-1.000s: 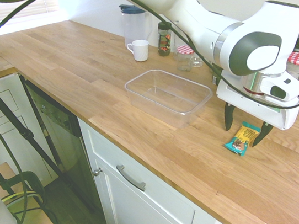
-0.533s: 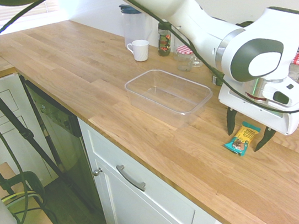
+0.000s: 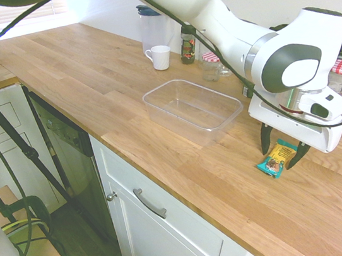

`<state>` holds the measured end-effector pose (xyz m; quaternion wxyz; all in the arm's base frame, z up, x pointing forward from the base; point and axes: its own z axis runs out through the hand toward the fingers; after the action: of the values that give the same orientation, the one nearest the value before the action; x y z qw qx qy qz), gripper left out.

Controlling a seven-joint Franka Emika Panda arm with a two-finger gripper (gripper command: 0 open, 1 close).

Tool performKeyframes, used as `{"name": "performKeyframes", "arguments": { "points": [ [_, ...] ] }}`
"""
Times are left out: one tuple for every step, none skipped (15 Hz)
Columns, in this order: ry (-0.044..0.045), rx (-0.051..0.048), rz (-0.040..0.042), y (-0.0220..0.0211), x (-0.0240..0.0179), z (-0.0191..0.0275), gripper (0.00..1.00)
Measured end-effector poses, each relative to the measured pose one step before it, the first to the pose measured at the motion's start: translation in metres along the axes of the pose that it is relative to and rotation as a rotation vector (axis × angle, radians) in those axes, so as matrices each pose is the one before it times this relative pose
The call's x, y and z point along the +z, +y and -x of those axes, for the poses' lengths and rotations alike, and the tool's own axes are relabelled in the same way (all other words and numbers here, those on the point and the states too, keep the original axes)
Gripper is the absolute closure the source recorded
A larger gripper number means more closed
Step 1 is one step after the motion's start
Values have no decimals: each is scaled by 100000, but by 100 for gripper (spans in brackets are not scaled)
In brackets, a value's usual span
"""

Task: Put the protein bar into the container

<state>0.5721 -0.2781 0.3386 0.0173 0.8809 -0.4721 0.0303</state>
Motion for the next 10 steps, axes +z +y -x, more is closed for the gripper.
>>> {"name": "performKeyframes", "arguments": {
  "points": [
    [-10,-211,-10,-115,1,70,100],
    [-1,-185,-14,-103,-4,60,100],
    [1,-142,-9,-76,-3,45,100],
    [27,-77,-22,-46,-9,23,100],
    [72,-6,-39,-9,-9,-5,100],
    [61,15,-29,5,-16,-12,100],
    [87,61,-27,31,-27,-27,100],
    [261,37,-72,44,-125,-50,100],
    [657,-51,-373,42,-474,-44,100],
    [1464,-143,-985,70,-1124,-40,100]
  ]
}}
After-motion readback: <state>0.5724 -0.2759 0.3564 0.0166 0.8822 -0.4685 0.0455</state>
